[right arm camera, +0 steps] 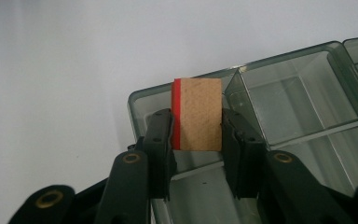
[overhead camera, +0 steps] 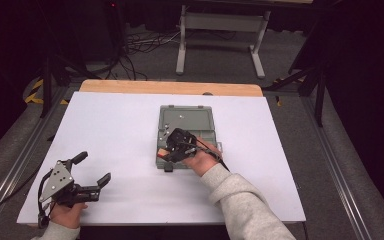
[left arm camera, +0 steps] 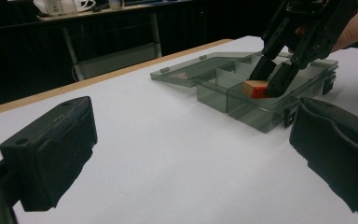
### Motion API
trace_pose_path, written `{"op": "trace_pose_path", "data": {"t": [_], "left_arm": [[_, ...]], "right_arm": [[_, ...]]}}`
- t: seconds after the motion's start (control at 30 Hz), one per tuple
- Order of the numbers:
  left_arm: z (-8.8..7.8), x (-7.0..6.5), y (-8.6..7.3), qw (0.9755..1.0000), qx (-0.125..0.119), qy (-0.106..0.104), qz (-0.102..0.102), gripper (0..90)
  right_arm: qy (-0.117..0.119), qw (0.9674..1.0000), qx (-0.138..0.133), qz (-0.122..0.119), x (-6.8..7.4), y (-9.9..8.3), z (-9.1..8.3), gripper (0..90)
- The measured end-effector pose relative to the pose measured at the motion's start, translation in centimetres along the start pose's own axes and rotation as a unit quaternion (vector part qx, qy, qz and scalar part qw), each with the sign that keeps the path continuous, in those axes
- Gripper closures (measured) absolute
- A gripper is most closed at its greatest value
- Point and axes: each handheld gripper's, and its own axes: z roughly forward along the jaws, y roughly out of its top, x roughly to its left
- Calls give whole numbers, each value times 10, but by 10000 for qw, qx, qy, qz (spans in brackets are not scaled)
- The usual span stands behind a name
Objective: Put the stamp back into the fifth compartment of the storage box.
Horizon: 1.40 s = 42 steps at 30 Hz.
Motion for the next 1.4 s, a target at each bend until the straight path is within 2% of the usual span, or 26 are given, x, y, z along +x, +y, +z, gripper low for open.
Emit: {"op": "trace_pose_path", "data": {"t": [0.07, 0.27, 0.47, 0.83, 1.13, 1.4], "left_arm": [[0, 0, 0, 10000, -3, 2, -1, 15], [0, 0, 0, 10000, -9, 4, -3, 15], [0, 0, 0, 10000, -13, 3, -5, 15], [0, 0, 0, 10000, -20, 9, -13, 15], [0, 0, 0, 10000, -12, 18, -7, 15], [-1, 0, 0, 10000, -20, 12, -7, 15]], "right_arm": [[-41, 10000, -25, 17, 0, 0, 1, 583], [-51, 10000, -28, 17, 2, 1, 1, 560], [-84, 9998, -162, 30, 3, 2, -3, 516], [-180, 9977, -632, 169, 5, 2, -20, 260], [-491, 9950, -854, 156, 11, 1, -32, 61], [-582, 9931, -1007, 164, 15, 0, -42, 7]]}}
